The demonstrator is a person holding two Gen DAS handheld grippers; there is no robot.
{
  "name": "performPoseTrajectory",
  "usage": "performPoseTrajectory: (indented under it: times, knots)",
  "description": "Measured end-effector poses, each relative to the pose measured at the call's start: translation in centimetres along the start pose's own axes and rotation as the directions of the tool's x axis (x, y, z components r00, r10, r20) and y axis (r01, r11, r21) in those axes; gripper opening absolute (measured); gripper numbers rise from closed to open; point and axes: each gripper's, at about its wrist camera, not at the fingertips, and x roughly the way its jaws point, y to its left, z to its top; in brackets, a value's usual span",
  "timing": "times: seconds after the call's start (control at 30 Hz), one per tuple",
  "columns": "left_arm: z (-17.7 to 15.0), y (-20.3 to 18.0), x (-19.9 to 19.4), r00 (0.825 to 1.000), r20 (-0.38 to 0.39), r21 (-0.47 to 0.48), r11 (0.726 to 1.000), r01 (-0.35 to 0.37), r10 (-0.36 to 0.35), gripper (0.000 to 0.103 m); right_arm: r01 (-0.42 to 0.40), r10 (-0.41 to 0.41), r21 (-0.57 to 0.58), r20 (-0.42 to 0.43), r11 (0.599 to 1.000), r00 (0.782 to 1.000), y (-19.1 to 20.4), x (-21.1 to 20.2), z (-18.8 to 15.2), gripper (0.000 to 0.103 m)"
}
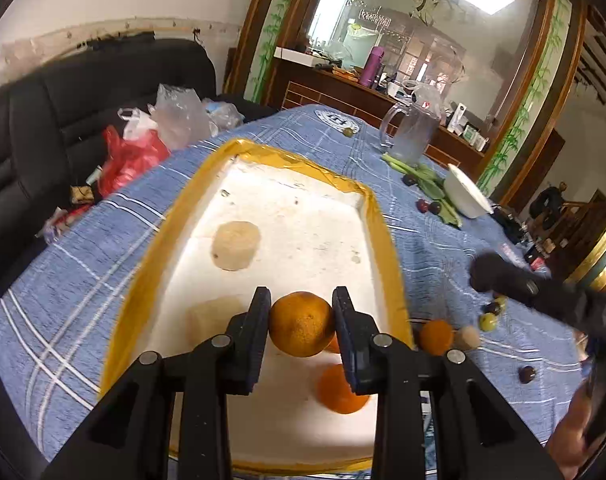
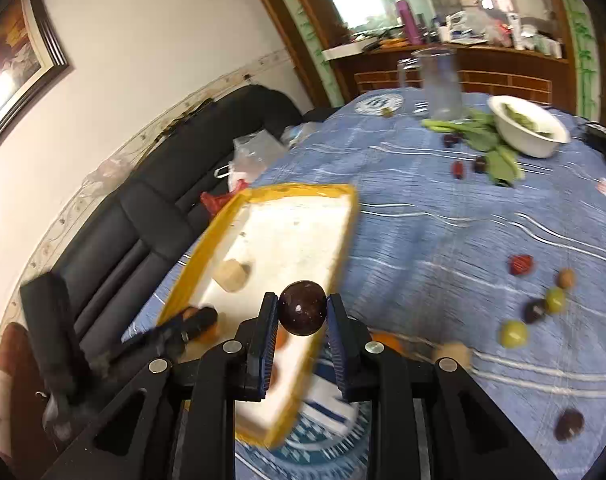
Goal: Organize fruits
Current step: 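Carry the tangerine and plum into the white tray and open both tools, then move both tools back toward the fruit, right tool nearing another dark plum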
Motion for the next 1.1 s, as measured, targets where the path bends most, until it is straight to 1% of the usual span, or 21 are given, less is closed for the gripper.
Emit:
performPoseTrajectory:
  times: [0.1,0.17,0.3,0.37,0.43,0.47,0.5,0.53,0.6,0.63,0.8,0.93,1.0,1.1]
  knots:
    - [-0.2,0.5,0.5,1.0,-0.019,0.003,1.0,-0.015,0.015,0.031,-0.003,0.003,-0.002,-0.068,1.0,0.998,0.7,3.3,0.6,0.027]
    - [-0.3,0.8,0.7,1.0,-0.027,0.003,1.0,-0.015,0.015,0.031,0.018,-0.019,-0.011,-0.102,1.0,0.995,1.1,5.5,0.7,0.027]
    - [-0.5,1.1,1.0,0.999,-0.033,0.01,0.999,-0.037,0.037,0.031,0.061,-0.068,-0.054,-0.143,0.997,0.987,1.9,8.6,0.6,0.027]
    - [-0.5,1.2,1.0,0.998,-0.033,0.005,0.999,-0.044,0.044,0.034,0.069,-0.077,-0.055,-0.158,0.996,0.984,1.9,9.4,0.4,0.027]
    - [-0.4,1.2,0.7,0.999,-0.029,0.0,0.999,-0.044,0.044,0.045,0.059,-0.068,-0.053,-0.173,0.997,0.983,1.8,9.7,0.2,0.027]
    - [-0.4,1.1,0.4,0.999,-0.022,-0.003,0.999,-0.045,0.045,0.056,0.058,-0.067,-0.055,-0.173,0.997,0.983,1.8,9.6,0.2,0.028]
    - [-0.3,1.0,0.1,0.999,-0.011,-0.003,0.999,-0.046,0.046,0.064,0.058,-0.066,-0.053,-0.168,0.997,0.984,1.8,9.4,0.2,0.034]
    - [-0.2,0.8,-0.4,0.999,0.007,0.002,0.999,-0.049,0.049,0.066,0.055,-0.061,-0.048,-0.157,0.997,0.986,1.8,9.2,0.3,0.045]
    - [-0.1,0.3,-1.2,0.998,0.031,0.013,0.998,-0.054,0.053,0.078,0.052,-0.056,-0.039,-0.125,0.998,0.991,1.5,7.9,0.3,0.054]
    - [-0.1,0.0,-1.6,0.998,0.042,0.018,0.998,-0.055,0.054,0.079,0.053,-0.057,-0.039,-0.114,0.998,0.992,1.4,7.3,0.4,0.054]
    - [-0.1,-1.9,-2.6,0.998,0.052,0.06,0.998,-0.031,0.028,0.08,0.058,-0.058,0.0,-0.027,0.998,0.998,-0.3,2.0,-0.3,0.054]
    - [-0.3,-4.5,-3.4,0.997,0.068,0.095,0.995,0.015,-0.021,0.08,0.09,-0.093,0.062,0.042,0.994,0.995,-2.4,-2.8,-2.5,0.054]
    - [-0.4,-6.0,-3.5,0.996,0.068,0.11,0.993,0.045,-0.053,0.081,0.107,-0.115,0.102,0.082,0.989,0.99,-3.9,-5.7,-4.4,0.054]
    - [-0.3,-9.2,-3.6,0.992,0.06,0.15,0.984,0.097,-0.107,0.081,0.16,-0.184,0.163,0.143,0.974,0.972,-6.1,-9.5,-6.6,0.056]
